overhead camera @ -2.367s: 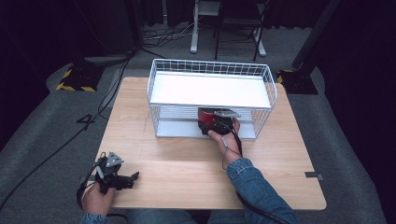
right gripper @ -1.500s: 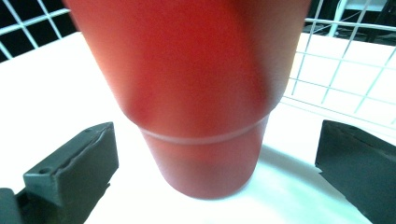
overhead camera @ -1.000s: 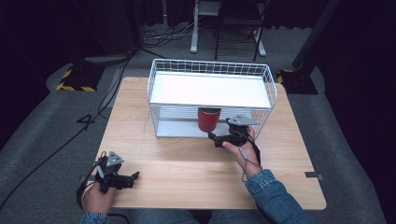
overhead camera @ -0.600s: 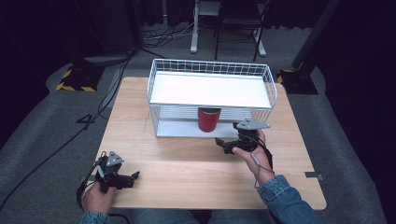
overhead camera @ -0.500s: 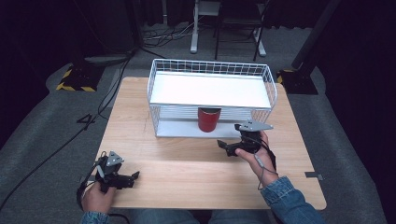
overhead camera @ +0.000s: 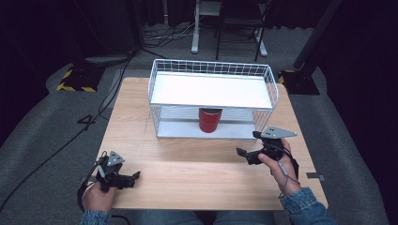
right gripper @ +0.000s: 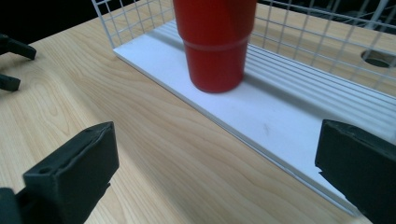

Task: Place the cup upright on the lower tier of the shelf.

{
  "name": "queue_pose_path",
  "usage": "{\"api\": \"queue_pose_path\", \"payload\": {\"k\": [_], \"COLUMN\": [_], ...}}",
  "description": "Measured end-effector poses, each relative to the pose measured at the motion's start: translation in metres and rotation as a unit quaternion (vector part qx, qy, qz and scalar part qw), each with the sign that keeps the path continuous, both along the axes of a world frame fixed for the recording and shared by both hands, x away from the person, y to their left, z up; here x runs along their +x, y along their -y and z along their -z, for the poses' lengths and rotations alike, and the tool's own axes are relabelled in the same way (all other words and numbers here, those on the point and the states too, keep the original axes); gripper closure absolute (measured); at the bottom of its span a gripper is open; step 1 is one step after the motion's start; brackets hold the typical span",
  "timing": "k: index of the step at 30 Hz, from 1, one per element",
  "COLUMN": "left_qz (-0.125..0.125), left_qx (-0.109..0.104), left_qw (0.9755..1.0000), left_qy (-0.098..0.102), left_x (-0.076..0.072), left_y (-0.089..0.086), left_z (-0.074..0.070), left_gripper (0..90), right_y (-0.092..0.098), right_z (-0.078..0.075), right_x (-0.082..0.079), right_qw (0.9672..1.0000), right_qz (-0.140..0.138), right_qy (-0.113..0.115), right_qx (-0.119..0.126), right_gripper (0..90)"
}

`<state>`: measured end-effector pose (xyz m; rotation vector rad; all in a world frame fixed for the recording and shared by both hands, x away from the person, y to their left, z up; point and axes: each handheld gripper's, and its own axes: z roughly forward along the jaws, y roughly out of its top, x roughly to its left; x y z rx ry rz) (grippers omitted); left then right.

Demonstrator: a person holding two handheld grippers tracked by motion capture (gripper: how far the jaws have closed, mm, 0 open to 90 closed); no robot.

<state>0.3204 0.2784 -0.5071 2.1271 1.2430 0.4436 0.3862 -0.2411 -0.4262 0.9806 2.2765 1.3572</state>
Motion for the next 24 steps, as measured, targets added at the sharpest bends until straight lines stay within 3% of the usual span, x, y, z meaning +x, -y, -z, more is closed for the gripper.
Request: {"api": "queue_pose_path", "payload": {"k": [8,24], "left_qz": [-0.001,0.0], "left_qx": [0.0,0.003], "left_qw": [1.0,1.0], "left_qy": [0.001,0.002], "left_x": [0.001,0.0], "left_y": [0.0,-0.001], "left_z": [0.0,0.0], "left_gripper": [0.0,0.0], "right_y": [0.031,0.072], "right_z": [0.001,0.01], "right_x": [-0.009,-0.023], "right_qw": [0.9999,0.9988], "right_qz": [0.009,0.024], "right_qy": [-0.005,-0.033], "right_qx": [0.002,-0.029], "right_gripper": [1.3,3.8]}}
